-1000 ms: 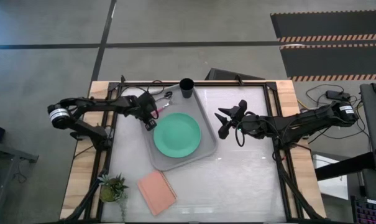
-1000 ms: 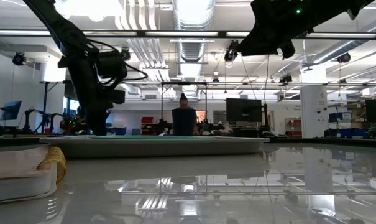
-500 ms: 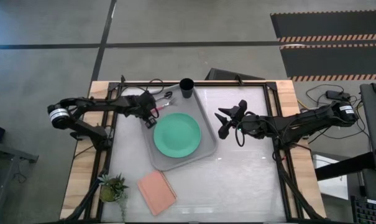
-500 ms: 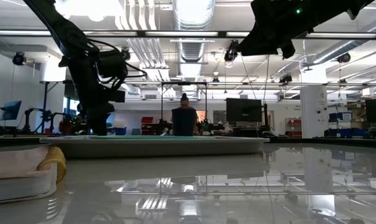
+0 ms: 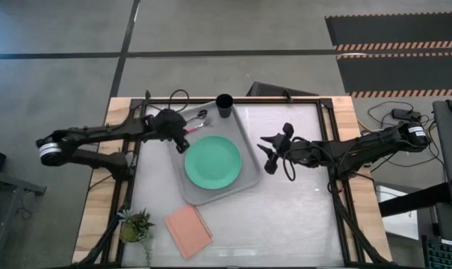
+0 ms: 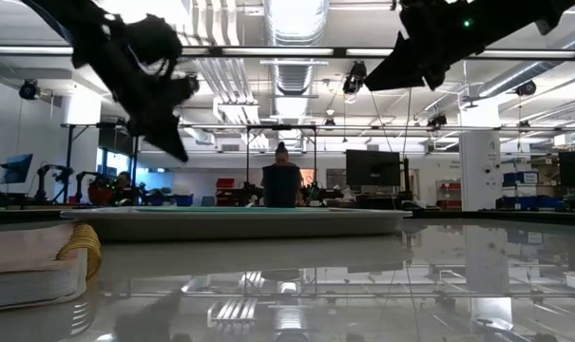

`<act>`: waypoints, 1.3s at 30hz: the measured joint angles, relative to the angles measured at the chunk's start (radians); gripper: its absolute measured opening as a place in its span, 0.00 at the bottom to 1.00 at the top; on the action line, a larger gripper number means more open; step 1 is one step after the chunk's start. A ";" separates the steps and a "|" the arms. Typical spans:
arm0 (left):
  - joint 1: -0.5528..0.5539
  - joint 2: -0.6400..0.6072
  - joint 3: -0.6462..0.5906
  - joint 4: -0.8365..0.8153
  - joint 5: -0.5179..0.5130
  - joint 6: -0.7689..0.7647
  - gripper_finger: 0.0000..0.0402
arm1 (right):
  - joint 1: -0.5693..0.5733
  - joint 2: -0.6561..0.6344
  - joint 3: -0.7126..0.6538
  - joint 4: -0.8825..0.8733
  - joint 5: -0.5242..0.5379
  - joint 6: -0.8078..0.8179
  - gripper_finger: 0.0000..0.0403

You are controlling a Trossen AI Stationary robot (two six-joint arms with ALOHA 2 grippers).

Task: Pick and place plate/cup/fork/spoon on tray
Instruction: Return to Home Position

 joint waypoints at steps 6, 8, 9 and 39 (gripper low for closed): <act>-0.168 -0.149 -0.016 0.081 0.001 0.001 0.00 | 0.000 -0.046 -0.040 0.024 -0.090 -0.107 0.31; -0.222 -0.187 -0.017 0.083 0.002 0.016 0.00 | 0.000 -0.081 -0.065 0.032 -0.101 -0.126 0.31; -0.246 -0.205 -0.018 0.083 0.002 0.019 0.00 | 0.000 -0.102 -0.079 0.032 -0.102 -0.131 0.31; -0.369 -0.909 -0.457 0.344 0.239 0.148 0.00 | 0.000 -0.802 -0.509 0.038 -0.234 -0.255 0.16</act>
